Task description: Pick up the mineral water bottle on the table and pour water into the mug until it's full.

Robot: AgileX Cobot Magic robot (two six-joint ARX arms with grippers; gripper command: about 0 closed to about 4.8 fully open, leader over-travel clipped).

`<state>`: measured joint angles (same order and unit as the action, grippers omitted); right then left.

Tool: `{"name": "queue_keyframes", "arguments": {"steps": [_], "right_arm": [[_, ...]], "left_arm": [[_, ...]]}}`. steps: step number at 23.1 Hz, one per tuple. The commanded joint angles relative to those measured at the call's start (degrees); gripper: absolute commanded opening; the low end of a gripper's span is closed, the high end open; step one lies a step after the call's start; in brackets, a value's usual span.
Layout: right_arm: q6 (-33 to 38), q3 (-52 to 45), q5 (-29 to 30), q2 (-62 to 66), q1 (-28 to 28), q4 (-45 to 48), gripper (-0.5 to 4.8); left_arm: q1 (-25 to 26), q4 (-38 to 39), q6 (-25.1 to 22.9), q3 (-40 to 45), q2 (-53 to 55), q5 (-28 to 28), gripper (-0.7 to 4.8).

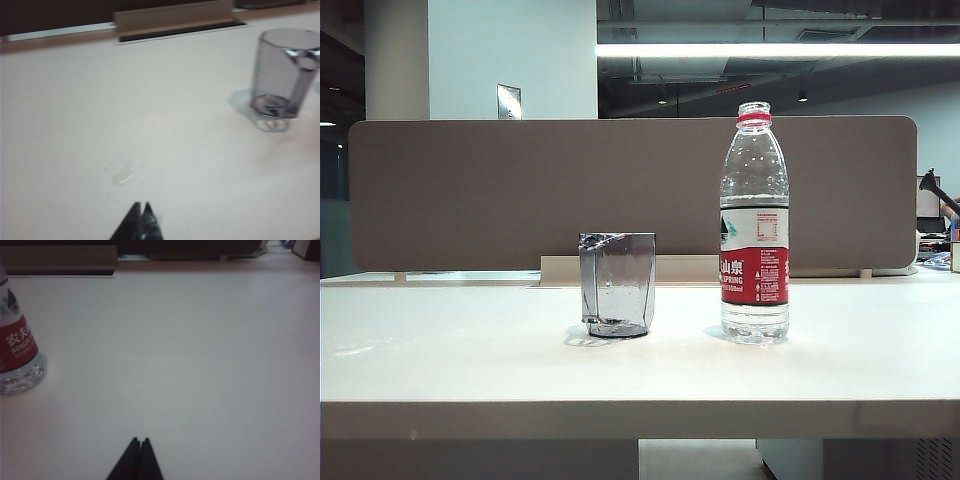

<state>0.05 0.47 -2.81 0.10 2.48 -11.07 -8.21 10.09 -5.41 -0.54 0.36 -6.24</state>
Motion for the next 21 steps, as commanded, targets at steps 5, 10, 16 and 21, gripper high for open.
{"name": "queue_keyframes", "arguments": {"steps": [5,10,16,21], "right_arm": [[-0.09,-0.42,-0.04,-0.07,0.00,0.68,-0.05],[-0.09,-0.42,-0.02,-0.07,0.00,0.68,-0.05],[-0.09,-0.42,-0.04,-0.07,0.00,0.68,-0.05],[-0.09,-0.42,-0.04,-0.07,0.00,0.68,-0.05]], "left_arm": [[-0.46,0.11,-0.15,-0.09,0.04,-0.42,-0.05],[-0.48,0.11,-0.15,-0.09,0.04,-0.42,-0.05],[-11.98,7.72,-0.15,-10.10,14.03,-0.07,-0.05],[-17.22,13.38,-0.15,-23.37,27.34,-0.66,-0.05]]}}
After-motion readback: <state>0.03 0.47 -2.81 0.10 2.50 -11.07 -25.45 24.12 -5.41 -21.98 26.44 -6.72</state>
